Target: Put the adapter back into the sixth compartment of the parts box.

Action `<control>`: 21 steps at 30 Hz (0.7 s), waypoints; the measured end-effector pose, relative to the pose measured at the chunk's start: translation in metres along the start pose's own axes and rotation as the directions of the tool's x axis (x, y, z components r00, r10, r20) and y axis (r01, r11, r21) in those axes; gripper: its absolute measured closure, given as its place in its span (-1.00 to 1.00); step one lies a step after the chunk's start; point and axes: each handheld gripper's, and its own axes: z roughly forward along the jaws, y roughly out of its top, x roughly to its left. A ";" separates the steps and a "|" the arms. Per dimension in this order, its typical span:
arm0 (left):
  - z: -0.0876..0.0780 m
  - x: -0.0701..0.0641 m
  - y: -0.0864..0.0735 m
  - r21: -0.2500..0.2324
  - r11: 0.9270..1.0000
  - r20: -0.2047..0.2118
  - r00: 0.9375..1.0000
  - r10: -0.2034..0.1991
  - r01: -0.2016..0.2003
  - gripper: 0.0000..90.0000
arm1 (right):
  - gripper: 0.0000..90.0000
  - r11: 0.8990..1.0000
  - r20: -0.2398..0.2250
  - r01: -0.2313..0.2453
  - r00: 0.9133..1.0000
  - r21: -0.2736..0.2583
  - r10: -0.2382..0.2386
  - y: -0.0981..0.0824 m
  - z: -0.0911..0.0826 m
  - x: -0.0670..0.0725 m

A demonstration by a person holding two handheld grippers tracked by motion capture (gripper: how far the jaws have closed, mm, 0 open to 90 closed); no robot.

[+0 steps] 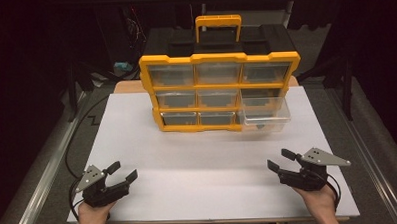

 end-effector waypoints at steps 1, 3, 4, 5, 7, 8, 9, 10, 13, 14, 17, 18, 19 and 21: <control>0.000 0.000 0.000 0.000 1.000 0.000 1.000 0.000 0.000 -0.41 | -0.27 1.000 0.005 0.001 1.000 -0.002 -0.001 -0.001 0.000 -0.001; 0.000 0.000 0.000 0.001 1.000 0.000 1.000 0.000 0.000 -0.41 | -0.27 1.000 0.011 -0.004 1.000 -0.007 0.004 -0.003 -0.002 -0.003; 0.000 0.000 0.000 0.000 1.000 0.000 1.000 0.000 0.000 -0.41 | -0.27 1.000 0.011 -0.004 1.000 -0.007 0.004 -0.003 -0.002 -0.003; 0.000 0.000 0.000 0.000 1.000 0.000 1.000 0.001 -0.001 -0.41 | -0.27 1.000 0.018 -0.010 1.000 -0.010 0.010 -0.005 -0.003 -0.004; 0.000 0.000 0.000 0.000 1.000 0.001 1.000 0.002 -0.002 -0.41 | -0.27 1.000 0.021 -0.012 1.000 -0.012 0.013 -0.006 -0.003 -0.005; 0.000 0.000 0.000 0.001 1.000 0.001 1.000 0.002 -0.002 -0.41 | -0.27 1.000 0.027 -0.018 0.999 -0.015 0.019 -0.008 -0.004 -0.006; -0.001 0.000 0.000 0.001 1.000 0.001 1.000 0.002 -0.002 -0.41 | -0.27 1.000 0.027 -0.018 0.999 -0.015 0.019 -0.008 -0.004 -0.006; -0.001 0.000 0.000 0.001 1.000 0.001 1.000 0.002 -0.002 -0.41 | -0.27 1.000 0.030 -0.019 0.999 -0.017 0.019 -0.009 -0.004 -0.007; -0.001 0.000 0.000 0.000 1.000 0.000 1.000 0.001 -0.001 -0.41 | -0.28 0.999 0.039 -0.025 0.999 -0.022 0.026 -0.012 -0.005 -0.009; -0.001 0.000 0.000 0.000 1.000 0.000 1.000 0.001 -0.001 -0.41 | -0.28 0.999 0.041 -0.028 0.999 -0.023 0.029 -0.013 -0.005 -0.009; -0.001 0.000 0.000 -0.001 1.000 -0.002 1.000 0.003 -0.003 -0.41 | -0.29 0.999 0.047 -0.033 0.998 -0.029 0.034 -0.016 -0.005 -0.010; -0.001 0.000 0.000 -0.001 1.000 -0.002 1.000 0.003 -0.003 -0.41 | -0.29 0.999 0.047 -0.033 0.998 -0.029 0.034 -0.016 -0.005 -0.010; -0.001 0.000 0.000 -0.002 1.000 -0.001 1.000 0.002 -0.002 -0.41 | -0.30 0.999 0.055 -0.029 0.998 -0.033 0.031 -0.019 -0.006 -0.012; -0.001 0.001 0.000 -0.002 1.000 -0.001 1.000 0.003 -0.003 -0.41 | -0.30 0.998 0.061 -0.040 0.997 -0.039 0.042 -0.022 -0.007 -0.012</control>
